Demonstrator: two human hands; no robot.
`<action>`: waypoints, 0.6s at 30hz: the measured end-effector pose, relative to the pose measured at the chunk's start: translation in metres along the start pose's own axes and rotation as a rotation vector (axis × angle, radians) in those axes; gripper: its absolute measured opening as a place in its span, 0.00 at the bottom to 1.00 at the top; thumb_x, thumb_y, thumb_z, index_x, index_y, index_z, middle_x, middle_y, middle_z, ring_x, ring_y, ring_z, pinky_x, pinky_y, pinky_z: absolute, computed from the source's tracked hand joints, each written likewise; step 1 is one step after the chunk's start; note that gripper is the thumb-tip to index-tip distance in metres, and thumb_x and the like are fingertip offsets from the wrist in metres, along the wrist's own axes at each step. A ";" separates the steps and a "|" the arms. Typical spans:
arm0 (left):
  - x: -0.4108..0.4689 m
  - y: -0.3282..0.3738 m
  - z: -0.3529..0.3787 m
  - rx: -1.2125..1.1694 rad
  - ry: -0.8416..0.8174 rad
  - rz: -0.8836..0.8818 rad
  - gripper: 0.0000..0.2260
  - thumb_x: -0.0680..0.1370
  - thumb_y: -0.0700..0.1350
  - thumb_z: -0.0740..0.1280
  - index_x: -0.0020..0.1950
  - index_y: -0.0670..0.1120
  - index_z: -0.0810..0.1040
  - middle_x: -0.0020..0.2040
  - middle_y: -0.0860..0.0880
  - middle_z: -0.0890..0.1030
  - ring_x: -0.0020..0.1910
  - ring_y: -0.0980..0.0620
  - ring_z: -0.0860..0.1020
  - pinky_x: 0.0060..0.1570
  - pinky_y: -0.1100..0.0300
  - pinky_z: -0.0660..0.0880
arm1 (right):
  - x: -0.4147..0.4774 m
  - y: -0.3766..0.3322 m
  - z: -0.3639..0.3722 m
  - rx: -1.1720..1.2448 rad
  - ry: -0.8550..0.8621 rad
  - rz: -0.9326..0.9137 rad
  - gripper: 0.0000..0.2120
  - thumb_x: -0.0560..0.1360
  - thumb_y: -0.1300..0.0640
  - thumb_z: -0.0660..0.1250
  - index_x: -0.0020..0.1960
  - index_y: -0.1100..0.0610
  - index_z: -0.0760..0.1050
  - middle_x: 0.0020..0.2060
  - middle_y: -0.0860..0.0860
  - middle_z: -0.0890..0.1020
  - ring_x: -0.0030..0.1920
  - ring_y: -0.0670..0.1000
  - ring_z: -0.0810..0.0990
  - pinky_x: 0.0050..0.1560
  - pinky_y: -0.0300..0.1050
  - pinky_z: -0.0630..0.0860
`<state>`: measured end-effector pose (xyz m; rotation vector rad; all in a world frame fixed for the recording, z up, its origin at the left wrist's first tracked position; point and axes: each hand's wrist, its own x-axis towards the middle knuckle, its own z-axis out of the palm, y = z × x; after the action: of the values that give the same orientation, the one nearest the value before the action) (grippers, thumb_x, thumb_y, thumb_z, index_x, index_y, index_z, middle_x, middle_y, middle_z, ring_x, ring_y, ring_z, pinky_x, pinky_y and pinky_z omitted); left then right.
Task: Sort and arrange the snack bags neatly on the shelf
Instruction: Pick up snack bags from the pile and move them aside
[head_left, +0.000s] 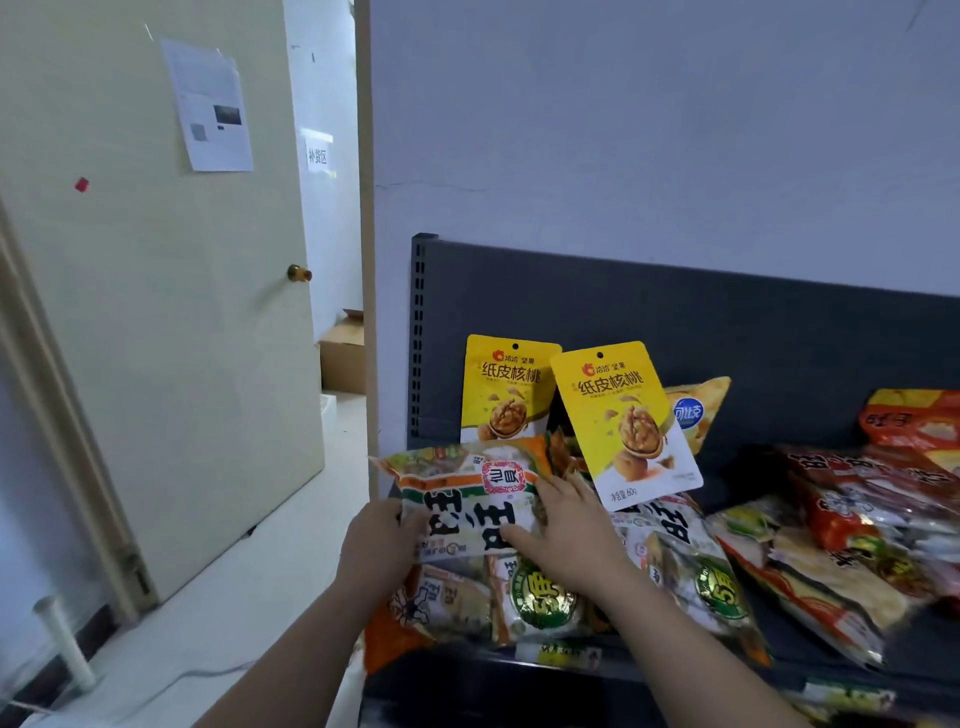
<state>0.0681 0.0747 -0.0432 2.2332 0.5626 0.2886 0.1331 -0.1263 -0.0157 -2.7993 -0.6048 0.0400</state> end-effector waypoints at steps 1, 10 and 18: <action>0.001 0.001 -0.002 0.011 0.039 0.039 0.17 0.81 0.50 0.61 0.39 0.42 0.79 0.36 0.47 0.82 0.37 0.49 0.80 0.43 0.51 0.78 | 0.000 -0.001 -0.001 0.002 0.003 0.002 0.41 0.75 0.32 0.59 0.79 0.54 0.53 0.78 0.50 0.58 0.78 0.55 0.49 0.77 0.54 0.52; -0.001 0.017 -0.052 -0.186 0.183 0.164 0.16 0.83 0.47 0.58 0.40 0.44 0.79 0.35 0.51 0.81 0.36 0.54 0.79 0.34 0.61 0.70 | -0.002 -0.009 -0.012 0.061 -0.024 0.028 0.40 0.74 0.28 0.53 0.79 0.45 0.45 0.77 0.52 0.61 0.77 0.57 0.52 0.76 0.56 0.52; -0.003 0.043 -0.091 -0.159 0.354 0.277 0.19 0.83 0.47 0.55 0.36 0.40 0.73 0.33 0.46 0.78 0.36 0.49 0.78 0.35 0.58 0.71 | -0.018 -0.035 -0.046 0.558 0.068 -0.069 0.39 0.76 0.40 0.64 0.78 0.41 0.44 0.61 0.41 0.75 0.58 0.47 0.76 0.59 0.44 0.73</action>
<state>0.0438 0.1072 0.0487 2.1137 0.3935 0.8537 0.1072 -0.1151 0.0373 -2.2306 -0.5684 0.0845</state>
